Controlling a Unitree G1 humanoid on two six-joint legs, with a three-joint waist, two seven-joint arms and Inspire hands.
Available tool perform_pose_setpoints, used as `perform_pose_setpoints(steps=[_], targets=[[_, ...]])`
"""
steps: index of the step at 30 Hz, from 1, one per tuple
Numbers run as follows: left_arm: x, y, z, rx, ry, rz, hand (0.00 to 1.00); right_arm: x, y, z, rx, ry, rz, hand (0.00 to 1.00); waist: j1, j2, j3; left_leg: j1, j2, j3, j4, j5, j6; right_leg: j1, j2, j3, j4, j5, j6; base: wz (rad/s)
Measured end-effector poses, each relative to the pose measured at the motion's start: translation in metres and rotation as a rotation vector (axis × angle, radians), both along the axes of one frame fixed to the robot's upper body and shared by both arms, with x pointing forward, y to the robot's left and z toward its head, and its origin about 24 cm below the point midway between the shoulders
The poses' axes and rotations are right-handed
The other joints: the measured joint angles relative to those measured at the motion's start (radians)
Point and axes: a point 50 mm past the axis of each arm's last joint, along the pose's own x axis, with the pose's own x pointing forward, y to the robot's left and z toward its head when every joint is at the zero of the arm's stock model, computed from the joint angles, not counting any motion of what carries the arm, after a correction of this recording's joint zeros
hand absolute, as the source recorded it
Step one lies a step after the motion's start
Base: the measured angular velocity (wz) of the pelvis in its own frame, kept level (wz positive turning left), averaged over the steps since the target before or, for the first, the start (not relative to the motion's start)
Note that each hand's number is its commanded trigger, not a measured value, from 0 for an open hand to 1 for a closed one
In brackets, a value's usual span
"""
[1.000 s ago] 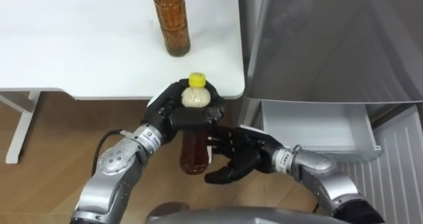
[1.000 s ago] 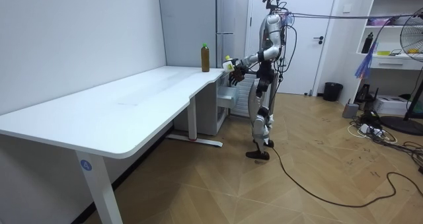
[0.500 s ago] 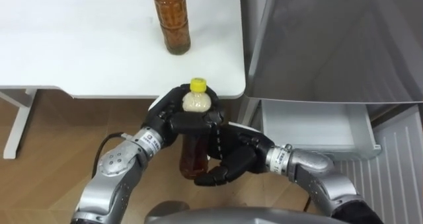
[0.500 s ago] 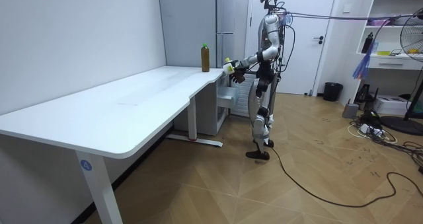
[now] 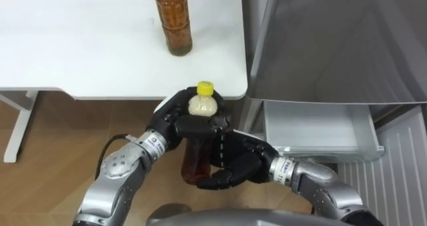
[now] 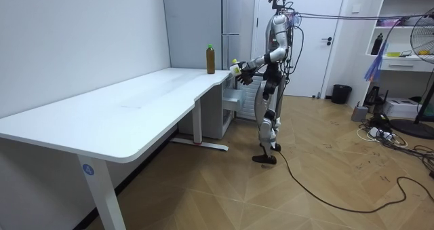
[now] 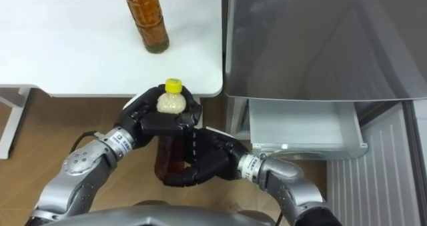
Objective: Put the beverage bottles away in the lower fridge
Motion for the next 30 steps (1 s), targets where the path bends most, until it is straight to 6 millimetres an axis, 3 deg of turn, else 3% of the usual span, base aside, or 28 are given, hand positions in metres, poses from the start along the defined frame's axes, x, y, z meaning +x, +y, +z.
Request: perform_pose_setpoints(steps=[10,25,27,28,30], targets=[[-0.005,-0.014,-0.002,-0.046,0.025,-0.049,1.00,-0.003,-0.009,-0.010,-0.079,0.062,-0.073,1.00,0.005,-0.005,-0.0022,-0.002,0.000,0.007,0.000,0.000,0.000,-0.006,0.000,0.000,0.002,0.000,0.000,0.00],[-0.005,-0.012,-0.001,-0.099,0.045,-0.022,1.00,-0.002,-0.007,-0.009,-0.087,0.030,-0.066,1.00,0.003,-0.008,-0.0005,-0.003,0.000,0.011,-0.002,0.000,0.000,-0.010,0.006,0.000,0.002,0.000,0.000,0.00],[-0.006,-0.012,-0.001,-0.099,0.045,-0.022,0.60,-0.002,-0.007,-0.009,-0.087,0.031,-0.066,1.00,0.003,-0.008,-0.0004,-0.003,0.000,0.013,-0.002,0.000,0.000,-0.009,0.006,0.000,0.002,0.000,0.000,0.00],[-0.006,-0.012,-0.002,-0.099,0.045,-0.021,0.01,-0.002,-0.007,-0.009,-0.087,0.031,-0.065,1.00,0.003,-0.008,-0.0002,-0.003,0.000,0.013,-0.002,0.000,0.000,-0.009,0.006,0.000,0.002,0.000,0.000,0.00],[-0.005,-0.012,-0.002,-0.099,0.045,-0.021,0.00,-0.002,-0.007,-0.009,-0.087,0.031,-0.065,1.00,0.003,-0.008,-0.0001,-0.003,0.001,0.014,-0.001,0.000,0.000,-0.010,0.006,0.000,0.002,0.000,0.000,0.00]])
